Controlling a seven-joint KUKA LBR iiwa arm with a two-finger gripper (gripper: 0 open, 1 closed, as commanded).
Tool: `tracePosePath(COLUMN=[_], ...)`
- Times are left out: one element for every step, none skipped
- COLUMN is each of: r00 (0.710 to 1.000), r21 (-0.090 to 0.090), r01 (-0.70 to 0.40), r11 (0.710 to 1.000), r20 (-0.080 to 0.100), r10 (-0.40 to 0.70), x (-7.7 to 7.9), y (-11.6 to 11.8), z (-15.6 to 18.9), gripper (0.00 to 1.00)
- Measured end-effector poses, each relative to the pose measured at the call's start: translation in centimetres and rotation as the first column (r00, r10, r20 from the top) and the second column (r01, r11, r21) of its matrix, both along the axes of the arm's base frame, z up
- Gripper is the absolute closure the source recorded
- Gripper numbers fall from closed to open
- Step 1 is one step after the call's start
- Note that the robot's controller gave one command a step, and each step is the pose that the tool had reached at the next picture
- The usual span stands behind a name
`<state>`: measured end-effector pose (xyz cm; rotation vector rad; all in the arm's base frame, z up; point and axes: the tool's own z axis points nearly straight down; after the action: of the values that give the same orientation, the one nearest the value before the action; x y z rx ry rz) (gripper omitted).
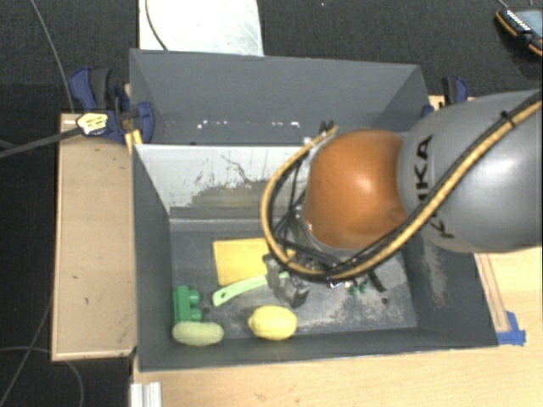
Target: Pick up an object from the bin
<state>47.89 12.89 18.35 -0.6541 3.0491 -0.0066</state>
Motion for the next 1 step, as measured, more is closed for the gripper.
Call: tracePosePath(r00=[0.991], r21=[-0.001], r01=[-0.130], r11=[0.992], r20=[0.004], r10=[0.130], x=[2.51], y=[5.32], z=[-3.22], gripper=[1.00])
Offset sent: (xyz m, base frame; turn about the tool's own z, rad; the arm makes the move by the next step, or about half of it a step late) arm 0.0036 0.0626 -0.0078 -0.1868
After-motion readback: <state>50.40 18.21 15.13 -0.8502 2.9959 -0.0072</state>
